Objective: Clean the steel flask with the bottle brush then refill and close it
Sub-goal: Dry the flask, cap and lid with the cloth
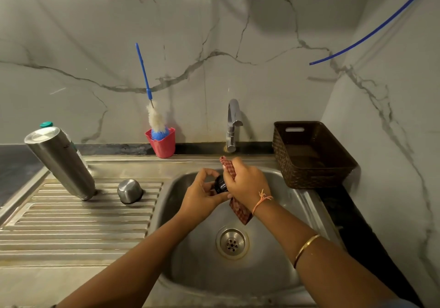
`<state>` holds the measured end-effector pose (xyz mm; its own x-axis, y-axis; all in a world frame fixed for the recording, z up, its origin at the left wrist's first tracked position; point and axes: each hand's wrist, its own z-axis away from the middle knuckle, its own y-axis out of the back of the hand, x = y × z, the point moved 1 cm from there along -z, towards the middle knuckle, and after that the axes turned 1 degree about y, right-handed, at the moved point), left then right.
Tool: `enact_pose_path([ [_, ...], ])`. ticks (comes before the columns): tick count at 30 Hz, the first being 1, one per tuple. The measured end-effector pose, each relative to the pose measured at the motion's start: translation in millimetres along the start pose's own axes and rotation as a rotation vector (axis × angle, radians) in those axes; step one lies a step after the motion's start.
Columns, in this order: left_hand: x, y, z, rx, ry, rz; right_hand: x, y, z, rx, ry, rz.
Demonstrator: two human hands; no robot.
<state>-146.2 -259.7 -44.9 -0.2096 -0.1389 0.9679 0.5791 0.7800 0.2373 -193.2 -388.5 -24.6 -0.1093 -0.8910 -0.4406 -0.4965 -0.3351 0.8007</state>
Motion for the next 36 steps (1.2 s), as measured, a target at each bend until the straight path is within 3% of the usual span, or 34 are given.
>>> enact_pose_path([
  [4, -6, -7, 0, 0.031, 0.262, 0.196, -2, 7, -4, 0.162, 0.182, 0.346],
  [6, -7, -7, -2, 0.016, 0.453, 0.287, 7, 1, -4, 0.156, 0.18, 0.295],
  [8, -8, -5, -4, -0.009, 0.576, 0.444, 14, 1, -3, 0.063, -0.019, -0.084],
  [11, -13, 1, -5, 0.045, 0.701, 0.683, 23, 1, 3, 0.03, -0.49, -0.814],
  [13, -18, 5, -6, 0.091, 0.74, 0.719, 27, 1, 8, -0.064, -0.697, -1.135],
  [15, -22, 7, -7, 0.109, 0.769, 0.816, 26, 2, 13, -0.163, -0.778, -1.276],
  [17, -21, 8, -9, 0.116, 0.775, 0.943, 21, -2, 18, -0.237, -0.654, -1.076],
  [21, -12, 3, -11, 0.103, 0.74, 1.034, -2, -24, 41, -0.132, 0.042, -0.214],
  [23, -10, -1, -8, 0.052, 0.741, 0.978, -9, -31, 48, -0.092, 0.134, 0.021],
  [27, -15, -1, -4, -0.022, 0.709, 0.903, -11, -18, 33, -0.062, -0.08, -0.14],
  [31, -8, -5, 2, -0.087, 0.546, 0.806, -3, -1, 14, -0.218, -0.52, -0.573],
  [36, -5, 0, 3, -0.07, 0.387, 0.624, -3, 5, 19, -0.279, -0.757, -0.837],
])
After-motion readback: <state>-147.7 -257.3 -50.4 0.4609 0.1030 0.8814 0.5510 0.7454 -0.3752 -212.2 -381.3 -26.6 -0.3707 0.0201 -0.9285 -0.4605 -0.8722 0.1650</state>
